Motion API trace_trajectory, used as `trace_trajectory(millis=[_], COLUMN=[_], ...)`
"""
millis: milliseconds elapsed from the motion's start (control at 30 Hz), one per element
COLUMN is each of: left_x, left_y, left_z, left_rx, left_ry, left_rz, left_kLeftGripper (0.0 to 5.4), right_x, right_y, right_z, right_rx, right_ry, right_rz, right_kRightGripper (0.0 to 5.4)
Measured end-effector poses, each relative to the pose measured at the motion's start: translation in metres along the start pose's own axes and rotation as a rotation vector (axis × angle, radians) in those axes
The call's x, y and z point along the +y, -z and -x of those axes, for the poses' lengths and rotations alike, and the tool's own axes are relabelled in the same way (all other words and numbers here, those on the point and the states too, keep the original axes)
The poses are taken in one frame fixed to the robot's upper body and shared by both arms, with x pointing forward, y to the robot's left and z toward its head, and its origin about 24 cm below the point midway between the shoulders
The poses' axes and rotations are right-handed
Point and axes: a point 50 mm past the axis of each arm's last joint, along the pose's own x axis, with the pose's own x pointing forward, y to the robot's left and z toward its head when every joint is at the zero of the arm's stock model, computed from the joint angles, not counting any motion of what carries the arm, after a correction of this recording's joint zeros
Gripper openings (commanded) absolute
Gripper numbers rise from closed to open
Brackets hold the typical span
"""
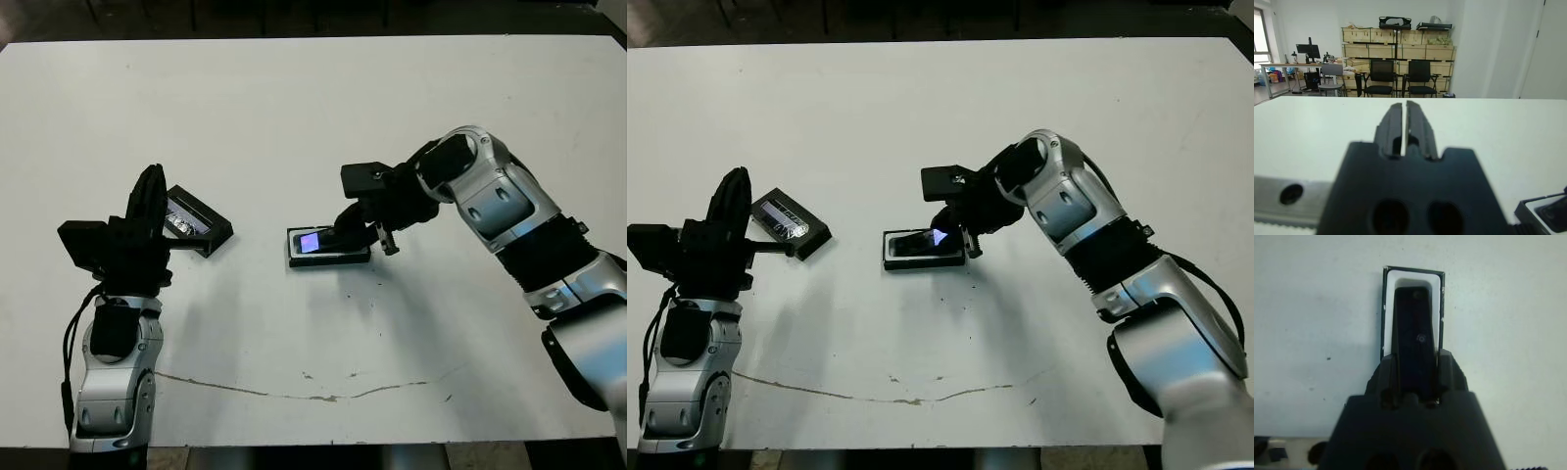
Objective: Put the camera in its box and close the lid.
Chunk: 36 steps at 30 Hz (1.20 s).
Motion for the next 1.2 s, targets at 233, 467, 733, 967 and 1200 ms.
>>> trace_trajectory(millis=[233, 467, 733, 967, 1200], left_x=[0.0, 0.0, 0.0, 0.001, 0.001], left_y=[0.002, 0.002, 0.002, 0.003, 0.003], left_z=[0.002, 0.004, 0.004, 0.003, 0.003], left_rx=[0.006, 0.008, 0.001, 0.004, 0.002], left_ry=[-0.009, -0.018, -0.02, -0.02, -0.019], left_rz=[0.003, 0.003, 0.003, 0.003, 0.004], left_kLeftGripper=[0.0, 0.0, 0.0, 0.0, 0.0], right_x=[0.0, -0.001, -0.003, -0.009, -0.02], right_y=[-0.006, -0.008, -0.004, -0.005, -0.01], right_z=[-0.005, -0.007, -0.003, 0.012, 0.038], right_rx=[0.029, 0.033, -0.005, -0.096, -0.145], right_ry=[-0.002, 0.0, 0.003, 0.037, 0.104], right_rz=[0.027, 0.032, 0.009, 0.037, 0.05], right_kRightGripper=[0.69, 0.69, 1.37, 2.6, 3.8])
